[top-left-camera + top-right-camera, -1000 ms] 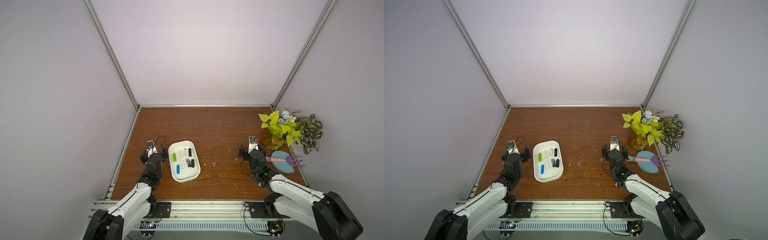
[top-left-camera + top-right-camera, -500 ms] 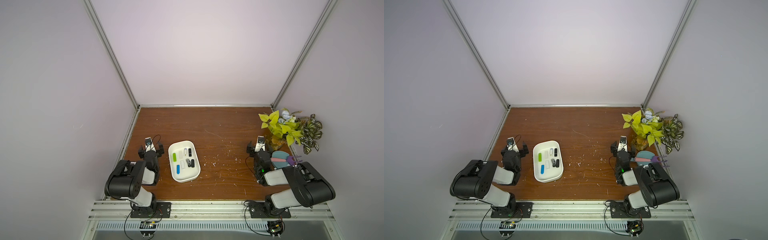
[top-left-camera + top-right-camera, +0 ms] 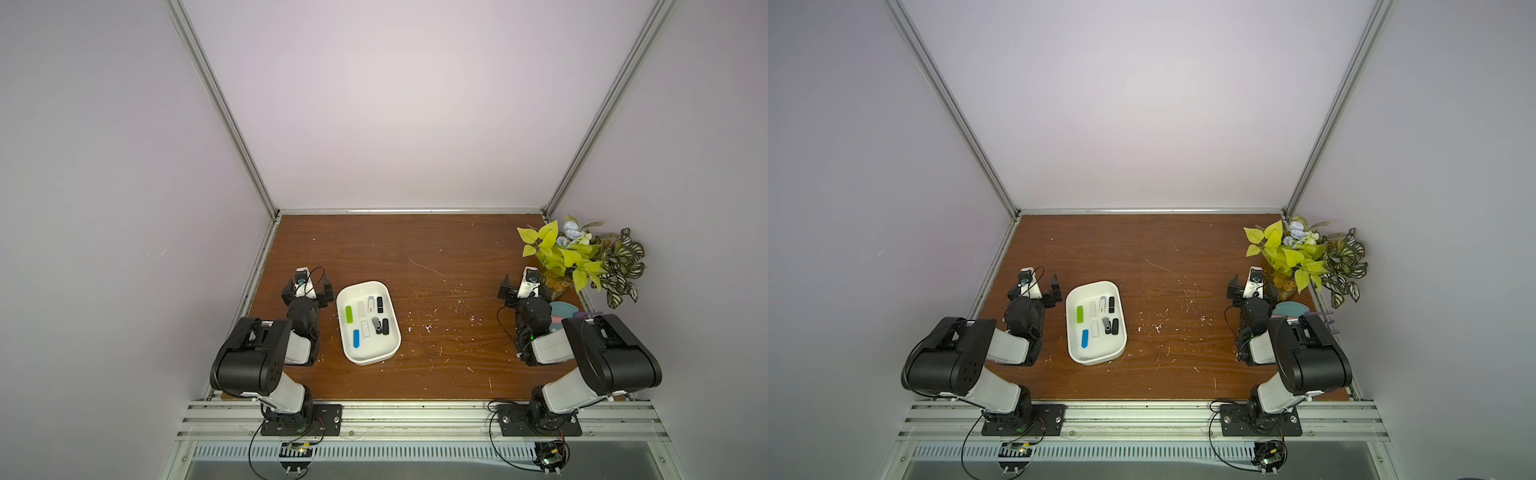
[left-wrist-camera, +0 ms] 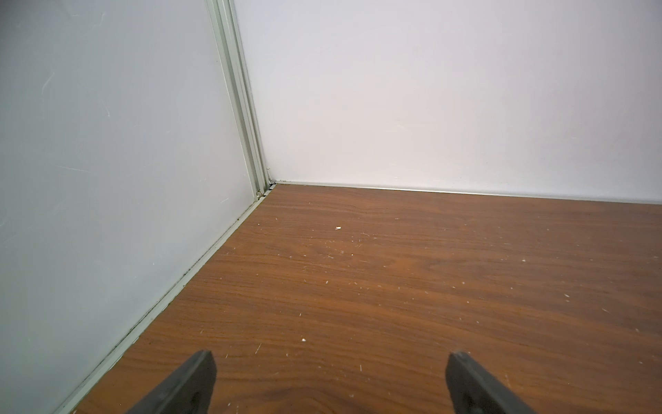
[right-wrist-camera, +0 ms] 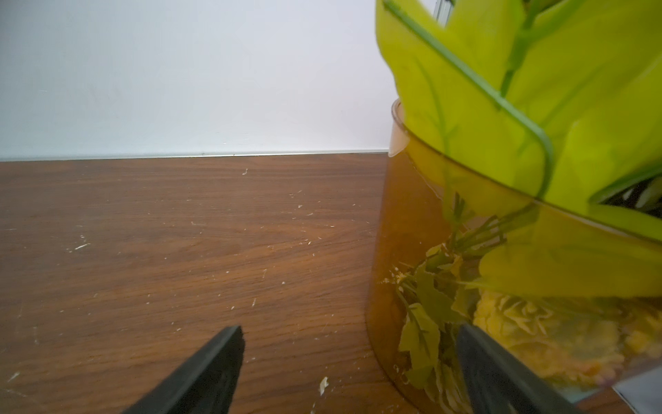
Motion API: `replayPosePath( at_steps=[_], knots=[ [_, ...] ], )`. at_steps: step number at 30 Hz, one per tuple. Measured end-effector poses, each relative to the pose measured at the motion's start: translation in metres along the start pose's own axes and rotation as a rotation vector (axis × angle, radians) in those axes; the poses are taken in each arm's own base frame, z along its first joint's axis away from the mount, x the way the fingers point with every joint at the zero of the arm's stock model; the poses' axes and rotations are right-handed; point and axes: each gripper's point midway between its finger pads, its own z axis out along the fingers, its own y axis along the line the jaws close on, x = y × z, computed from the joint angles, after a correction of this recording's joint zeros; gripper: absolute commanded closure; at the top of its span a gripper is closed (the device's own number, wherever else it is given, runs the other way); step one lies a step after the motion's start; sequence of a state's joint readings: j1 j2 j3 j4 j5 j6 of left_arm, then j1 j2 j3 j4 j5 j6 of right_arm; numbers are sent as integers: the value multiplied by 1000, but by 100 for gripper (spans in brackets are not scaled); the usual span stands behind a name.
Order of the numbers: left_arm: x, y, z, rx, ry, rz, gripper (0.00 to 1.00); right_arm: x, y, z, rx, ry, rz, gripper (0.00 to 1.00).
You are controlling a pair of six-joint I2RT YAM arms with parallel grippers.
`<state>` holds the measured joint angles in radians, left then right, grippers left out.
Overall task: Put the usb flash drive into the storage box
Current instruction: Reset both arms
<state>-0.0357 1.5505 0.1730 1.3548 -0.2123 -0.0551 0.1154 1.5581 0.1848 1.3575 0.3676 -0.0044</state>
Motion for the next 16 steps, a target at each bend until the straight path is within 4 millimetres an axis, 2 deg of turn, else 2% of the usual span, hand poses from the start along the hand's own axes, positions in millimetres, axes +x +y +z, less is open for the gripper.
replayPosePath(
  at_steps=[16],
  knots=[
    [0, -1, 0, 6, 0, 0, 1, 2, 1, 0, -8, 6, 1, 1]
  ],
)
